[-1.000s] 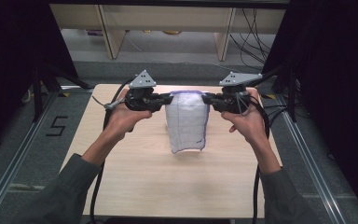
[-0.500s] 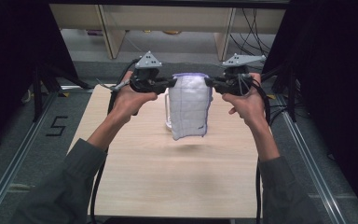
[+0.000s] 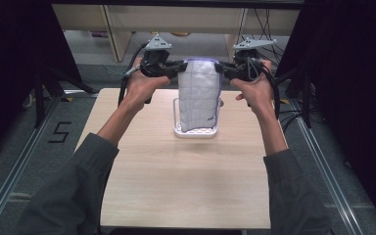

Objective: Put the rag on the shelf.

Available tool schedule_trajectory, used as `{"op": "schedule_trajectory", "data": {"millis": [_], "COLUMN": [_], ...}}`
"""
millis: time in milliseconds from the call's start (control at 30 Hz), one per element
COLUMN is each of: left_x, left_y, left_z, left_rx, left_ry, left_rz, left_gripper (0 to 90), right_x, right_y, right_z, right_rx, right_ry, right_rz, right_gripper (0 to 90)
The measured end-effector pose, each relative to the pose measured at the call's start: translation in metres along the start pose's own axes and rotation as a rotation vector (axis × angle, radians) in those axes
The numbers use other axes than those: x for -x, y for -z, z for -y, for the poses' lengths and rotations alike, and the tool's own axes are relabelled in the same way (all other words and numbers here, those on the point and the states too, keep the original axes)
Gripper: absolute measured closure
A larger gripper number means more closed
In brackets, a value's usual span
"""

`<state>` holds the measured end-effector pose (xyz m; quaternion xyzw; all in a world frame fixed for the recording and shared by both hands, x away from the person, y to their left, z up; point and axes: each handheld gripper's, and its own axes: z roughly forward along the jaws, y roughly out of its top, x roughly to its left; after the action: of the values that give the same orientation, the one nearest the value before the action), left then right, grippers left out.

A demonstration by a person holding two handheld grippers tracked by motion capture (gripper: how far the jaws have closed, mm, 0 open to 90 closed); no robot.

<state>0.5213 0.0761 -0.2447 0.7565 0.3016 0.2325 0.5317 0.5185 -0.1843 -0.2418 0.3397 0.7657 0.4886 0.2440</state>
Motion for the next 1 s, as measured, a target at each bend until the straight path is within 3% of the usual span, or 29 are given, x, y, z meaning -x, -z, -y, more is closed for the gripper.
{"op": "schedule_trajectory", "data": {"millis": [267, 400, 567, 633, 767, 833, 900, 1000], "left_x": [-0.012, -0.015, -0.021, -0.029, -0.041, -0.046, -0.050, -0.052], "left_y": [-0.018, -0.025, -0.036, -0.045, -0.056, -0.061, -0.067, -0.072], "left_z": [0.001, 0.000, 0.000, 0.004, 0.012, 0.016, 0.019, 0.023], "left_rx": [0.005, 0.019, 0.053, 0.052, 0.059, 0.065, 0.059, 0.074], "left_ry": [0.044, 0.050, 0.098, 0.120, 0.167, 0.189, 0.192, 0.195], "left_rz": [-0.032, -0.028, -0.024, -0.049, -0.056, -0.055, -0.059, -0.042], "left_gripper": [83.0, 82.9, 82.8, 82.8, 82.5, 82.2, 82.0, 81.3], "right_x": [0.009, 0.013, 0.020, 0.023, 0.027, 0.032, 0.033, 0.036], "right_y": [-0.020, -0.027, -0.039, -0.048, -0.062, -0.071, -0.079, -0.089], "right_z": [-0.001, -0.003, -0.007, -0.006, -0.001, 0.001, 0.004, 0.009], "right_rx": [0.010, 0.011, 0.017, 0.021, 0.007, 0.003, -0.013, -0.021], "right_ry": [-0.031, -0.053, -0.091, -0.094, -0.135, -0.128, -0.146, -0.128], "right_rz": [0.021, 0.036, 0.046, 0.055, 0.074, 0.081, 0.094, 0.103], "right_gripper": [83.4, 83.4, 83.4, 83.4, 83.4, 83.4, 83.4, 83.3]}}
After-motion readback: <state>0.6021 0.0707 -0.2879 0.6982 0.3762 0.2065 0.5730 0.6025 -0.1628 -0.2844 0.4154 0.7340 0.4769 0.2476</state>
